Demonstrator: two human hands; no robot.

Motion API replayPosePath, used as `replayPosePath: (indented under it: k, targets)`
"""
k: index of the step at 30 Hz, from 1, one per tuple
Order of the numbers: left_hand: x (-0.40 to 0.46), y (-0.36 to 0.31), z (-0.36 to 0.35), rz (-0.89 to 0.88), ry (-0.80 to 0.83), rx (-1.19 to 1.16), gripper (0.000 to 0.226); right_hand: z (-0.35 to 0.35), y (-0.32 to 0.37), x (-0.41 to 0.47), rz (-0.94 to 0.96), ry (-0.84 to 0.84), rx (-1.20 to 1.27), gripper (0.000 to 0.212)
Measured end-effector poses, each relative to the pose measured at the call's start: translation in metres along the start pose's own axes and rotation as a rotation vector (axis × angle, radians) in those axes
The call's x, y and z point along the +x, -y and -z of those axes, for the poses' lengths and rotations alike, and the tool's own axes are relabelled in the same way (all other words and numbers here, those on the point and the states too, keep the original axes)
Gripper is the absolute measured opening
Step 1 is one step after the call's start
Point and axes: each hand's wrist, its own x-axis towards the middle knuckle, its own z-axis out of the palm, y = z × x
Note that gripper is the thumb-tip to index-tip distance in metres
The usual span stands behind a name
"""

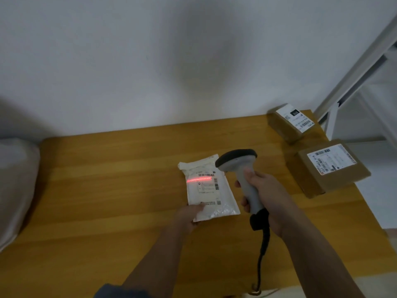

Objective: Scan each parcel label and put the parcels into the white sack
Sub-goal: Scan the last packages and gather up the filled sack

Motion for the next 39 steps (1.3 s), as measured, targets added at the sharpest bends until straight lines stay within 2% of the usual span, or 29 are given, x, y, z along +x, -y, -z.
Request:
replayPosePath:
  k: [3,7,12,17,21,35,39]
  targets:
    - [-0.011,-0.006,0.004,-0.025,-0.024,-0.021,0.031,-0.001,0.011,-0.009,0.031,-0.002,0.018,0.025]
    - [-0.025,-0.019,0.01,-0.081,-0.028,-0.078,0.038,-0.003,0.028,-0.025,0.103,0.003,0.026,0.026]
    - [-0.048,-0.038,0.015,-0.152,-0.034,-0.13,0.032,-0.005,0.053,-0.045,0.154,0.013,0.029,0.029]
    - [-0.062,-0.053,0.018,-0.223,-0.052,-0.122,0.04,-0.005,0.07,-0.063,0.192,0.013,0.014,0.033]
    - [-0.075,-0.063,0.02,-0.252,-0.043,-0.148,0.031,-0.005,0.084,-0.074,0.238,0.037,0.018,0.032]
    - [-0.108,-0.095,0.023,-0.381,-0.056,-0.266,0.032,-0.002,0.113,-0.102,0.37,0.119,0.021,0.037]
    - [-0.115,-0.097,0.027,-0.397,-0.056,-0.312,0.039,-0.001,0.117,-0.108,0.388,0.145,0.017,0.036]
